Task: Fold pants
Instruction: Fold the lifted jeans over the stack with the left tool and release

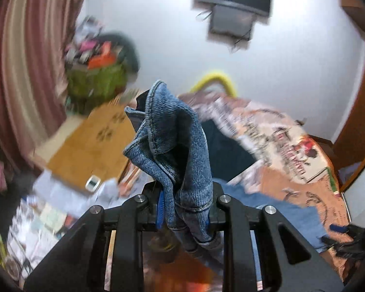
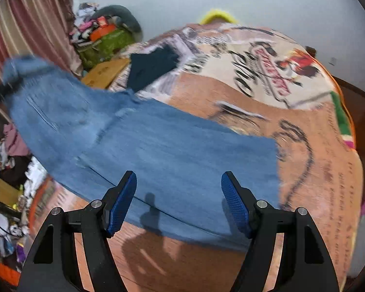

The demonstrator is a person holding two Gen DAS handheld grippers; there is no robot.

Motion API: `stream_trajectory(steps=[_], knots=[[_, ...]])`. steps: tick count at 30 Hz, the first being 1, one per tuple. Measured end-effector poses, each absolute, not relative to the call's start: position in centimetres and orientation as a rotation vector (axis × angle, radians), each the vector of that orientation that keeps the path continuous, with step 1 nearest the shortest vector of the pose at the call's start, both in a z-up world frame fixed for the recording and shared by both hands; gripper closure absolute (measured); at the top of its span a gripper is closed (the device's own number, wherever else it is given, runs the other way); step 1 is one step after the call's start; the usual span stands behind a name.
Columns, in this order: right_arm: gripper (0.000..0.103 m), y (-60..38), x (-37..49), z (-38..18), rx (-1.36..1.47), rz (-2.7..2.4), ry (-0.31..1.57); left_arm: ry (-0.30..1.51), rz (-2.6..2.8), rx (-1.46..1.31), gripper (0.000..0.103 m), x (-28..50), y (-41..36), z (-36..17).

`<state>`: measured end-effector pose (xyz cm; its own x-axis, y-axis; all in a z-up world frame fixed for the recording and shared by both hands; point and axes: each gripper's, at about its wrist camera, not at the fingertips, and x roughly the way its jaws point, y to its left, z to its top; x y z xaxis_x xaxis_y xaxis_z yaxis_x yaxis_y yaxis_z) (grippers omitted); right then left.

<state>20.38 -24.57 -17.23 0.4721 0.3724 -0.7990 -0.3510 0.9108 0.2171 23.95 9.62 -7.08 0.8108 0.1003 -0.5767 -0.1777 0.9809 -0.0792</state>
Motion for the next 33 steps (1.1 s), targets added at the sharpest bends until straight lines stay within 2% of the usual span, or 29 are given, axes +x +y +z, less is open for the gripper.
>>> stream_trajectory(steps=[6,10,18,24,27,28,29,30,33], knots=[[0.034,-27.3,20.1,-21.7,0.057,0.441,1.088,0.52,0.041,-0.023,0.08,25.4,0.6,-3.5],[0.034,-28.5,20.3,-22.1,0.146,0.48,1.083,0.523,-0.034,0.022,0.08,26.9,-4.5,-3.1],[0.034,-28.9,19.7,-21.6,0.159,0.494,1.063,0.616,-0.153,0.081,0.081,29.7,-12.8,-5.9],[0.034,-30.4,18.9,-20.5,0.207,0.498,1.039,0.762,-0.245,0.127,0.08,31.2,-17.1,-9.2],[0.034,-30.9,18.4,-20.1,0.2,0.491,1.029,0.849,-0.273,0.127,0.071,31.8,-18.1,-10.5],[0.034,-31.1,18.2,-20.1,0.203,0.488,1.029,0.883,-0.278,0.125,0.059,32.0,-18.4,-11.0],[0.034,-31.3,18.1,-20.1,0.207,0.486,1.03,0.892,-0.28,0.118,0.04,31.8,-18.5,-11.3],[0.034,-31.5,17.9,-20.2,0.207,0.483,1.032,0.89,-0.282,0.11,0.03,31.7,-18.7,-11.4],[0.034,-31.8,17.7,-20.5,0.206,0.471,1.039,0.886,-0.317,0.12,0.026,30.8,-18.9,-11.4]])
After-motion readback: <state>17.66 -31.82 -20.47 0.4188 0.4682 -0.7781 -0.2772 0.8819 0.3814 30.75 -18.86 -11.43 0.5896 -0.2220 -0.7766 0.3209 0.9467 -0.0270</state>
